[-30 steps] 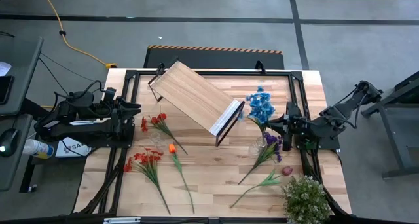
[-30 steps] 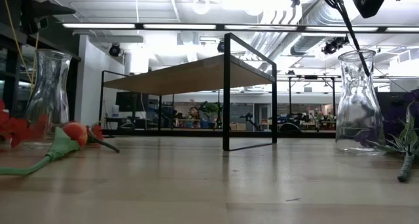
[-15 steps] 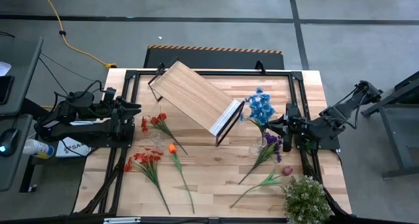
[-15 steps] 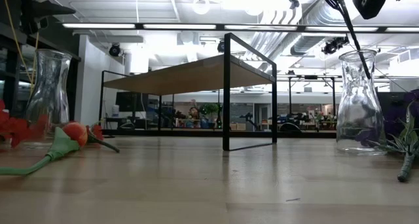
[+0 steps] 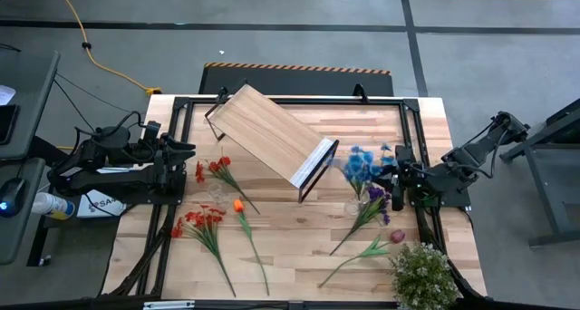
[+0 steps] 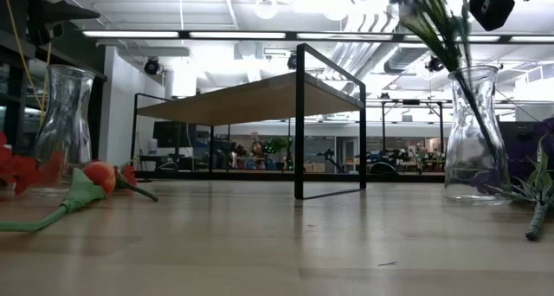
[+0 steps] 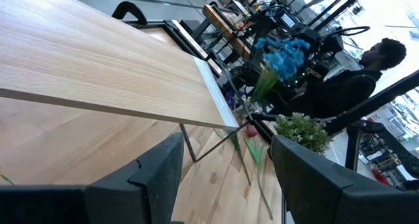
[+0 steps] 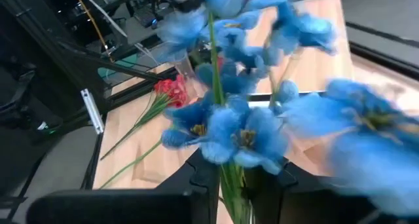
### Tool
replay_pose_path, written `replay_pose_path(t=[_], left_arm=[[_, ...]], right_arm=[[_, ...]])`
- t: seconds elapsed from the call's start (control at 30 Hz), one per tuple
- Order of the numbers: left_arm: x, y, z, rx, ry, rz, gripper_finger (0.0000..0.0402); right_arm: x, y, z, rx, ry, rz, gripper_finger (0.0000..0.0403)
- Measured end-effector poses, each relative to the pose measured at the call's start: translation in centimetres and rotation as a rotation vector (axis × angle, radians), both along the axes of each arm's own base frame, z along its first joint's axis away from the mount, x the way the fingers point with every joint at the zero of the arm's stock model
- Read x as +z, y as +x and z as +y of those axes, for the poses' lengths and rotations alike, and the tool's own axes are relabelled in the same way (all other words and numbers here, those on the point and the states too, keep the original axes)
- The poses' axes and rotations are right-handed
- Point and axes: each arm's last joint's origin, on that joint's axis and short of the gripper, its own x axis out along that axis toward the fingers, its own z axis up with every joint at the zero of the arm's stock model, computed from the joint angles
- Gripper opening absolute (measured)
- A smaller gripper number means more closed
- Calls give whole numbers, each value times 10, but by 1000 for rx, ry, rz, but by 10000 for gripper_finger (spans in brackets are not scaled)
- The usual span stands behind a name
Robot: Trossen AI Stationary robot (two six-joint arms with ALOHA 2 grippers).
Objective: Pick and place flowers into a vace then onto a shelf
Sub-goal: Put the blue flower into the right transparent vase, then put the purple flower into the right transparent vase
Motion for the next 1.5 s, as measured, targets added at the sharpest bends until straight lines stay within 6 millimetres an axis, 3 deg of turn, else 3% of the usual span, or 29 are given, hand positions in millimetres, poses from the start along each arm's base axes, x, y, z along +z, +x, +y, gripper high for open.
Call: replay_pose_path(t=[0.73, 1.5], left_arm=[[0, 0, 0, 0, 0, 0, 264], [0, 0, 0, 0, 0, 0, 264]], right_arm=[[1, -1, 2, 80, 129, 5, 68], [8, -16, -1, 213, 406, -3, 176]])
